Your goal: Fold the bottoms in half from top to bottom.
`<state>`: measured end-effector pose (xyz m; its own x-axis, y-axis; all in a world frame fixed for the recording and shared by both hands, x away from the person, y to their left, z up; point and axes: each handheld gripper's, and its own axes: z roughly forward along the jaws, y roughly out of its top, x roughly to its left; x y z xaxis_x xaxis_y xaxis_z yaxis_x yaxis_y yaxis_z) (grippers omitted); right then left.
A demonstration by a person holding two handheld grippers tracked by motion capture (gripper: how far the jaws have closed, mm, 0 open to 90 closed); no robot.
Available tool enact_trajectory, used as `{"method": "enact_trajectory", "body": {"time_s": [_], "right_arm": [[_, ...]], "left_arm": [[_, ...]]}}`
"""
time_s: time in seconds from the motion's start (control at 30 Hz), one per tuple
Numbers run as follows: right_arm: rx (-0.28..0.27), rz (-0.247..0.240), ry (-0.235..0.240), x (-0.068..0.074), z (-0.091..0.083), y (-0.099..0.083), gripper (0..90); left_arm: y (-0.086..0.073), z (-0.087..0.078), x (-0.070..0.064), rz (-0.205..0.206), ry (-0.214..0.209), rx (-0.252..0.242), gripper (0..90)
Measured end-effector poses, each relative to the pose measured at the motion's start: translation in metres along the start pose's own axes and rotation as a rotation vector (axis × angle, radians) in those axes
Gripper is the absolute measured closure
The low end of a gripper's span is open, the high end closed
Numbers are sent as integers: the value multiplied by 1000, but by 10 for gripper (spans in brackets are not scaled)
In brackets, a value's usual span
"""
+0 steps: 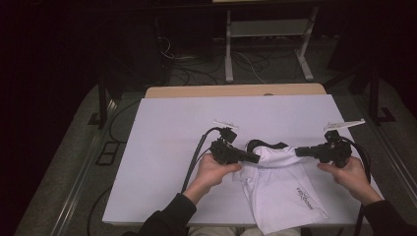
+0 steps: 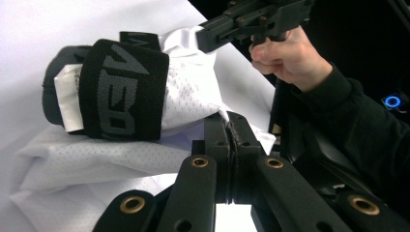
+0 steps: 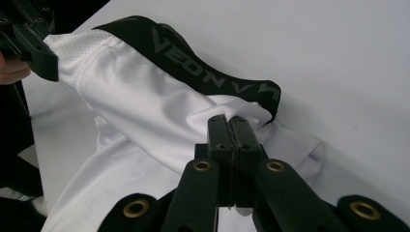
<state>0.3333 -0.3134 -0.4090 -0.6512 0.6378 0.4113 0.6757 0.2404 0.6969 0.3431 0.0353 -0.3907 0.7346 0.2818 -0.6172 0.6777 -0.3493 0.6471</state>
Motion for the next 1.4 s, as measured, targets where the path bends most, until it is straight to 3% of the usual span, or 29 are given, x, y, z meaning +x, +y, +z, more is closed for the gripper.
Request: {"method": "enact_trajectory", "body": {"time_s": [0.43,0.83,1.07,1.3,1.4], "right_arm": [[35,6,4,3,0,-14,877],[95,27,19,5,3,-27,861],[102,17,17,6,2,-28,643],[82,21,0,4,1,-25,483],[68,20,-5,3,1,-23,458]], "left_arm": [[-25,12,-3,-24,-71,4,874],[-47,24,2,-36,-88,35,874],[-59,28,5,-47,-90,54,874],[-63,30,4,-41,-99,63,874],[-64,31,3,-41,-103,65,874]]}}
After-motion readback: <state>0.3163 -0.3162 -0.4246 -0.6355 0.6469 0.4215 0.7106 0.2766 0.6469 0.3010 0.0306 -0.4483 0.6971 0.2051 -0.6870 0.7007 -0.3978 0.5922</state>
